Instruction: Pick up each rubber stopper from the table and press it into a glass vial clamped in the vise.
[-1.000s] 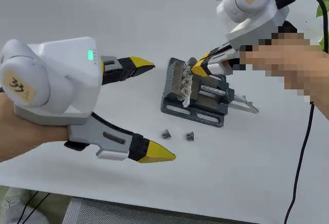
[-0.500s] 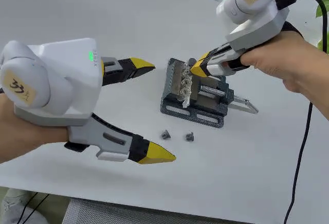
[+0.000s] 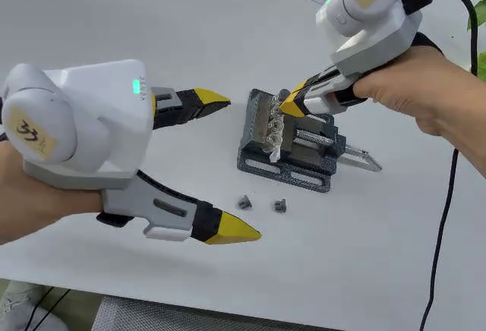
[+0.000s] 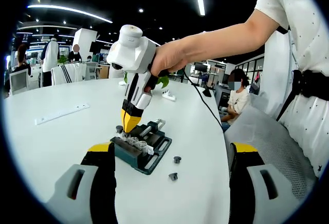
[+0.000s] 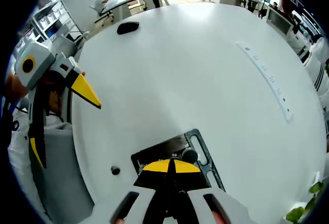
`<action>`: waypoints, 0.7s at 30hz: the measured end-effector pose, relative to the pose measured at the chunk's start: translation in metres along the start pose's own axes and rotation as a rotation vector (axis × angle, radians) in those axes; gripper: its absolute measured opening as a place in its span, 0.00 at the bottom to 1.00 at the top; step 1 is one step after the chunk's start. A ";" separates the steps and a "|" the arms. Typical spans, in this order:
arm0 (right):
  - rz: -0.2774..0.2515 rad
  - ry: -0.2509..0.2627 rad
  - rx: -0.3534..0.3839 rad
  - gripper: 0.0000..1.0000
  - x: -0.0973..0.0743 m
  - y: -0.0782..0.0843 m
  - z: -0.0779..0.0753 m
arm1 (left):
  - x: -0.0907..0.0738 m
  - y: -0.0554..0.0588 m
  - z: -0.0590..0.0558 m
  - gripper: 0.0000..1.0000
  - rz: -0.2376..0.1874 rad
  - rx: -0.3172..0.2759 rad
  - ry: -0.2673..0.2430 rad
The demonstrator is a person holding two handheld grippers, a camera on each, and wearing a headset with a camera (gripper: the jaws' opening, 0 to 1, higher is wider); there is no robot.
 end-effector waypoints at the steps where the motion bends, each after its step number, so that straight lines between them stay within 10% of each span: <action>1: 0.003 0.000 -0.002 0.00 0.000 0.000 0.000 | 0.000 0.000 0.000 0.92 -0.001 0.000 0.001; 12: 0.035 -0.011 -0.011 0.00 0.002 -0.001 -0.001 | 0.001 -0.002 -0.001 0.91 0.001 0.006 0.001; 21: -0.078 -0.071 0.115 0.00 0.000 0.003 -0.002 | -0.004 0.001 0.001 0.91 0.013 0.003 -0.011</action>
Point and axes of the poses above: the centre of the closed fingertips' face, and the gripper's own axes: x roughly forward along the fingers, z roughly to its left, y roughly out of its underside, the point moved 3 cm from there along -x, roughly backward along the fingers, and after that the axes turned 8 degrees about -y, right-handed, at the moved point
